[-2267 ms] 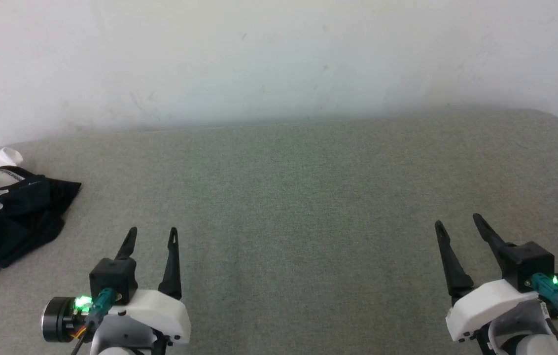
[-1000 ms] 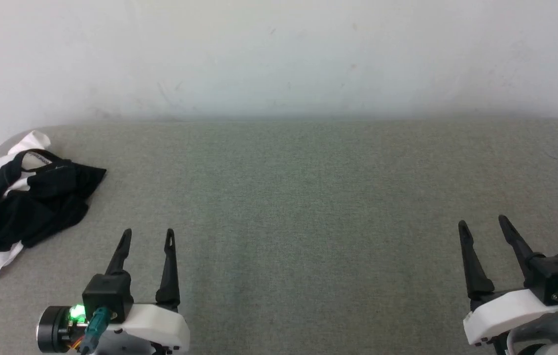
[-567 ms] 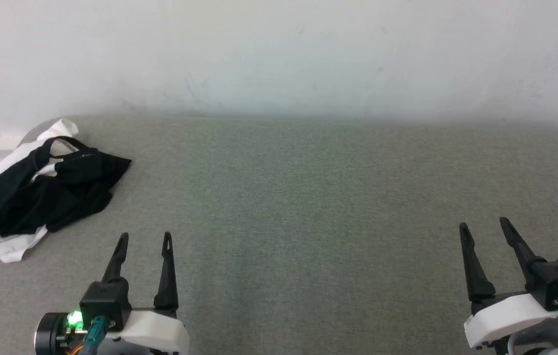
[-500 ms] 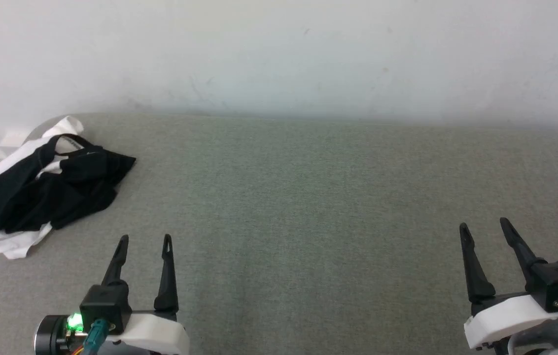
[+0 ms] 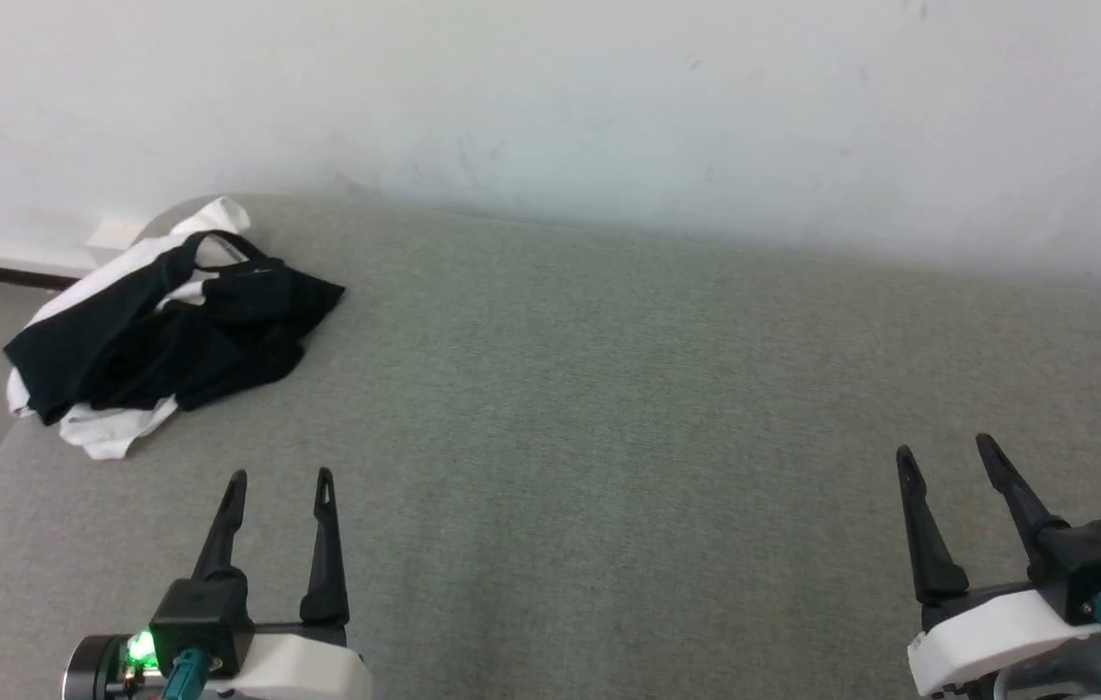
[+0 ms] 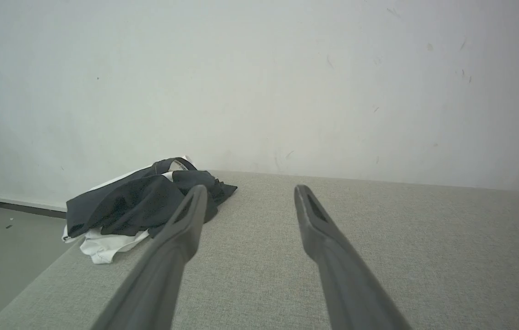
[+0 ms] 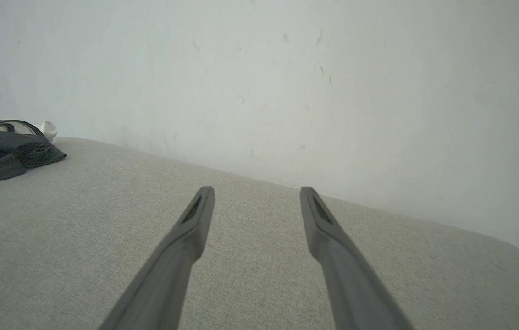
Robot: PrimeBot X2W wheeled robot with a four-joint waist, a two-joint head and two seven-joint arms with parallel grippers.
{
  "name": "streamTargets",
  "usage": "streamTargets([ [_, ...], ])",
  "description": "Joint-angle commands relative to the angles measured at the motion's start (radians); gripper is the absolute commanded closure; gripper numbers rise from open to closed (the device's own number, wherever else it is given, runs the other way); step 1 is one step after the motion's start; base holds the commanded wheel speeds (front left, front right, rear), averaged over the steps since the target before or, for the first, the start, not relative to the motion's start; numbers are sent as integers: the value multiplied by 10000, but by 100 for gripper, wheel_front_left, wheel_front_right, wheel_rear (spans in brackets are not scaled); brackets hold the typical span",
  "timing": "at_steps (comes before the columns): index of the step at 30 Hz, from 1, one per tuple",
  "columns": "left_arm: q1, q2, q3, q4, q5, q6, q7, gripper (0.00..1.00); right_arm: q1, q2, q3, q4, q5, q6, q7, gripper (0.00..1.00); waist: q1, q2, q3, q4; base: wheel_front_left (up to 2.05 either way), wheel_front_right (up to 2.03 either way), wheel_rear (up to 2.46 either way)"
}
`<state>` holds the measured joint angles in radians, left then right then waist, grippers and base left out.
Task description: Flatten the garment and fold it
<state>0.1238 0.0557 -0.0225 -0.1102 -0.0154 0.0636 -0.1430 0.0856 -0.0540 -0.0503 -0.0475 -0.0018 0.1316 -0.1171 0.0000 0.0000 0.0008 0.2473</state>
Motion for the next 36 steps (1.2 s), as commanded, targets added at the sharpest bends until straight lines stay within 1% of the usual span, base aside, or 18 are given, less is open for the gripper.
streamTargets([
  [1,182,-4,-9,-77,-87,96,-102,0,88,20,13,-59,-72,-5,-96,0,0,0,-8,223,0,0,0],
  [36,948,-13,-47,-515,-444,496,-834,0,200,32,615,-274,-303,-8,-364,0,0,0,-57,2780,0,0,0],
])
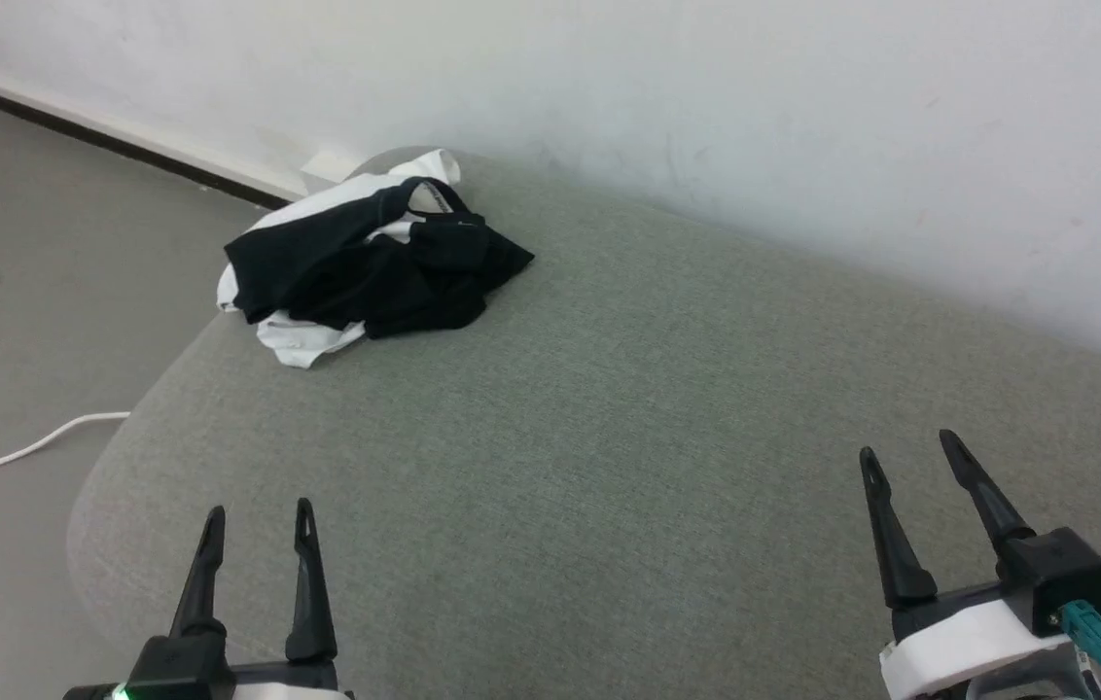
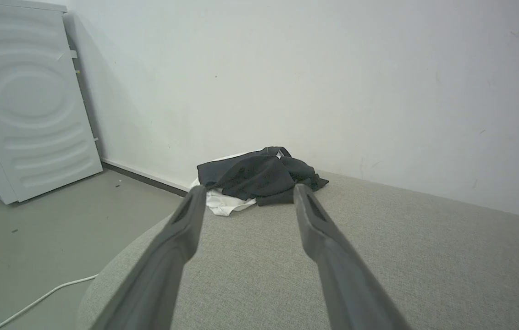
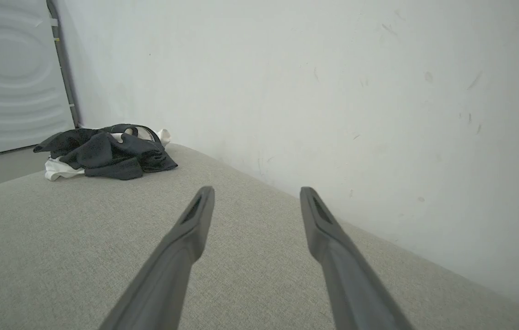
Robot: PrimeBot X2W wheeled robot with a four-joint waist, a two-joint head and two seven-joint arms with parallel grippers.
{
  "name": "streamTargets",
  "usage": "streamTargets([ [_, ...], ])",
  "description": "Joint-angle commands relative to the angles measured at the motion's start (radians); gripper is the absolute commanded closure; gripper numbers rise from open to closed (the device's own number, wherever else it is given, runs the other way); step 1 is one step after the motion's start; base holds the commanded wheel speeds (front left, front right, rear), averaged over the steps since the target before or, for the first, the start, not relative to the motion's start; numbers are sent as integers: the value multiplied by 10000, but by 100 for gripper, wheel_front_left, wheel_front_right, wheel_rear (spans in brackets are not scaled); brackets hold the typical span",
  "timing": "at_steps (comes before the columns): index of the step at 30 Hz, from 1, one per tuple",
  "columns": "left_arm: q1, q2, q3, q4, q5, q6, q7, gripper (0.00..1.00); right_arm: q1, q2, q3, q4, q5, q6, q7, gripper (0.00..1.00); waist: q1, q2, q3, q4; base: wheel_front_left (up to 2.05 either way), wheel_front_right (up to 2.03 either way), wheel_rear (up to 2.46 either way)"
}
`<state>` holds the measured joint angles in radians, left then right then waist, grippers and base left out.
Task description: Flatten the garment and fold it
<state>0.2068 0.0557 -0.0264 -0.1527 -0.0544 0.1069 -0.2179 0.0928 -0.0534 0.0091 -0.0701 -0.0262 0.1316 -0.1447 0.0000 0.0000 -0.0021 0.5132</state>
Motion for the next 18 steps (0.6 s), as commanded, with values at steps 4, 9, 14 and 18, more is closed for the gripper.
streamTargets([
  [4,210,2,30,-151,-95,87,-168,0,157,28,47,-62,-57,-8,-156,0,0,0,-48,314,0,0,0],
  [9,284,3,19,-245,-140,135,-272,0,195,29,50,-117,-104,-9,-198,0,0,0,22,503,0,0,0],
  [14,372,-3,-15,-336,-183,201,-377,0,234,31,18,-197,-164,-9,-236,0,0,0,79,680,0,0,0],
  [18,436,-7,-26,-370,-185,247,-439,0,260,32,9,-222,-194,-9,-262,0,0,0,71,768,0,0,0],
])
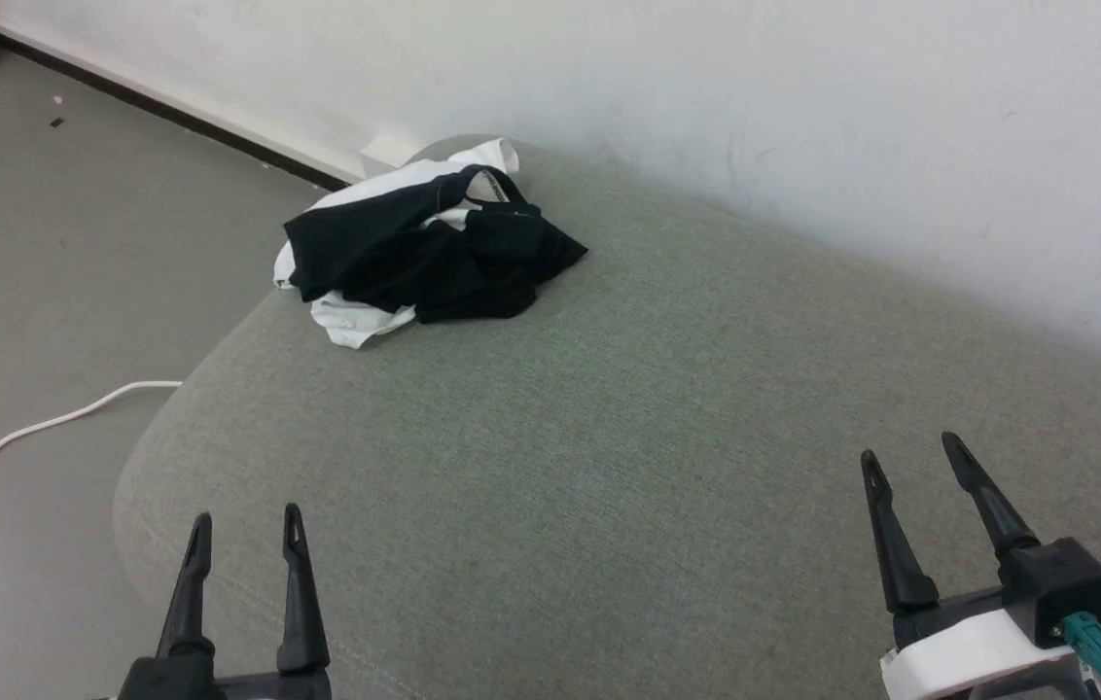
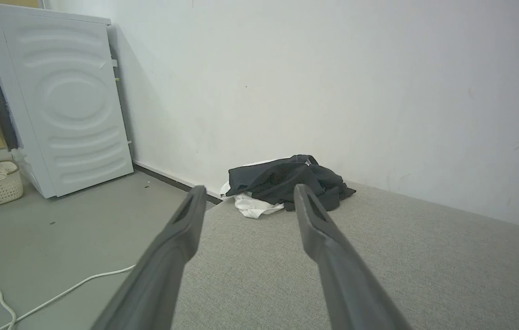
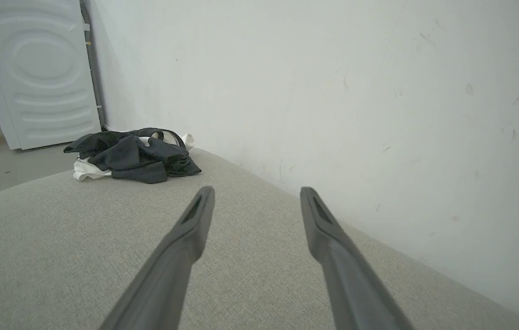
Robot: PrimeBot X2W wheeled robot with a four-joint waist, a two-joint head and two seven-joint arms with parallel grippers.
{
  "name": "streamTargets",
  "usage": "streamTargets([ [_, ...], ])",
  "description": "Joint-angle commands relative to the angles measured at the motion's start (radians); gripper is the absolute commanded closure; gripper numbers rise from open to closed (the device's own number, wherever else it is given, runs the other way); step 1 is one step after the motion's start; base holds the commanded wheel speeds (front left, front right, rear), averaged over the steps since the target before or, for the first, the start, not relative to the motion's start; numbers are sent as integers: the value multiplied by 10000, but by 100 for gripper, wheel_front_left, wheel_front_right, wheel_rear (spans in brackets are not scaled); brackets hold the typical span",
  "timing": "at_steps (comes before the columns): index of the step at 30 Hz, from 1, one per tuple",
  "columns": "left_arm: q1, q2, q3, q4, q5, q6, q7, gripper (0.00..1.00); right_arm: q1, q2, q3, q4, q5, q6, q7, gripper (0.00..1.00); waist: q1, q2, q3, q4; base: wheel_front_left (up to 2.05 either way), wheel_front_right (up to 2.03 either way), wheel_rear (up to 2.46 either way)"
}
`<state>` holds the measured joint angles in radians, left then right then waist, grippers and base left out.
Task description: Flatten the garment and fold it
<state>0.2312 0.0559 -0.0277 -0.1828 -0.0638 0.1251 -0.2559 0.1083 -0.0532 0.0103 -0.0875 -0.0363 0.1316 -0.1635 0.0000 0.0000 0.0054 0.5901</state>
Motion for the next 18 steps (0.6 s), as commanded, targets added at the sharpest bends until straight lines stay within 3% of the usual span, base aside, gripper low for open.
streamTargets([
  [1,196,-9,-17,-66,-84,68,-59,0,104,30,2,-46,-89,-9,-73,0,0,0,-15,-12,0,0,0],
  [13,218,26,-67,-9,-93,-43,-59,0,169,30,41,-66,-47,-9,-51,0,0,0,-108,-38,0,0,0],
  [18,-307,-28,-63,-610,-1570,-88,375,0,198,30,-91,-252,-44,-9,23,0,0,0,53,35,0,0,0],
])
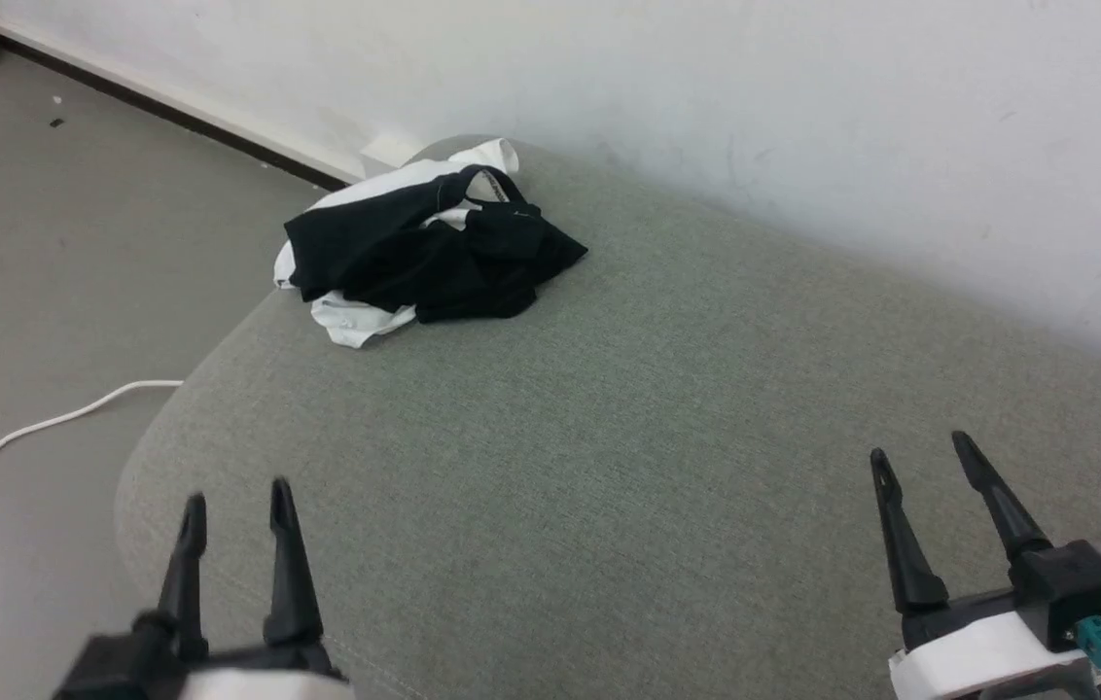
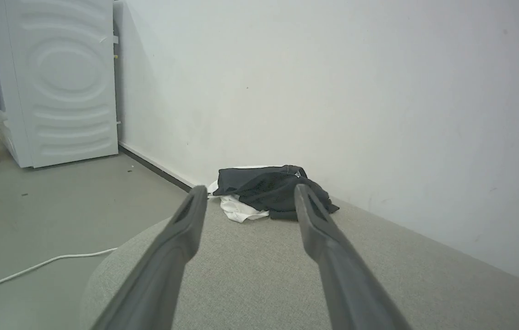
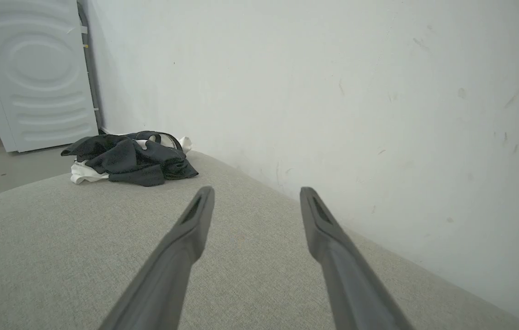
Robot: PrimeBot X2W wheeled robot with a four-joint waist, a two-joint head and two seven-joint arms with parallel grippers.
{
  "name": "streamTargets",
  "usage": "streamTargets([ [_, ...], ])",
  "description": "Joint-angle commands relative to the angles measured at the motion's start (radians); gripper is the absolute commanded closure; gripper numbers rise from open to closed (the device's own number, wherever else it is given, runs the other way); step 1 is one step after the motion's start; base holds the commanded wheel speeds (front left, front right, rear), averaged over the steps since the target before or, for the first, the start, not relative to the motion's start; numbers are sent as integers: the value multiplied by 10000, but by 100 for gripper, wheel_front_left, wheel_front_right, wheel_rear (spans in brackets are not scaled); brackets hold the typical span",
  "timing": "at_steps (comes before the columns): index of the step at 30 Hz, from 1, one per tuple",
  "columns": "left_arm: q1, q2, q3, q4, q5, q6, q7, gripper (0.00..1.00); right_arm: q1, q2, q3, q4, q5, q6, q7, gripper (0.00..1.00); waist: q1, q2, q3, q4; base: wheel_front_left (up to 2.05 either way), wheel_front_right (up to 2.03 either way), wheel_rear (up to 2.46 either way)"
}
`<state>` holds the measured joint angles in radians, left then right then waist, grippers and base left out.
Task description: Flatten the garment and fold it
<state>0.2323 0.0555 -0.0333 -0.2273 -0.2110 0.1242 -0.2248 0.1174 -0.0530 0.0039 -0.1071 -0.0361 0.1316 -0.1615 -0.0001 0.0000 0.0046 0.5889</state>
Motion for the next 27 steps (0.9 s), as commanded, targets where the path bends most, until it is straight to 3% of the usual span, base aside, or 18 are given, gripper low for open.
streamTargets([
  [1,-628,25,-22,-385,-244,-172,336,0,118,28,-75,-127,-51,-9,30,0,1,0,116,75,0,0,0],
  [8,-4160,1259,155,-1376,-816,-940,2903,0,-103,28,-255,-734,-276,-9,381,0,1,0,817,6,0,0,0],
  [11,-5313,1358,347,-1130,-1329,-986,3610,0,-270,28,-270,-942,-386,-9,497,0,1,0,1090,-108,0,0,0],
  [19,-8950,2643,635,1434,-2058,-1628,5567,0,-871,28,-119,-1680,-846,-9,952,0,1,0,2216,-906,0,0,0],
  [27,-10626,3906,523,4155,-2328,-2188,6787,0,-1373,28,11,-2651,-1278,-9,1320,0,1,0,3241,-1874,0,0,0],
])
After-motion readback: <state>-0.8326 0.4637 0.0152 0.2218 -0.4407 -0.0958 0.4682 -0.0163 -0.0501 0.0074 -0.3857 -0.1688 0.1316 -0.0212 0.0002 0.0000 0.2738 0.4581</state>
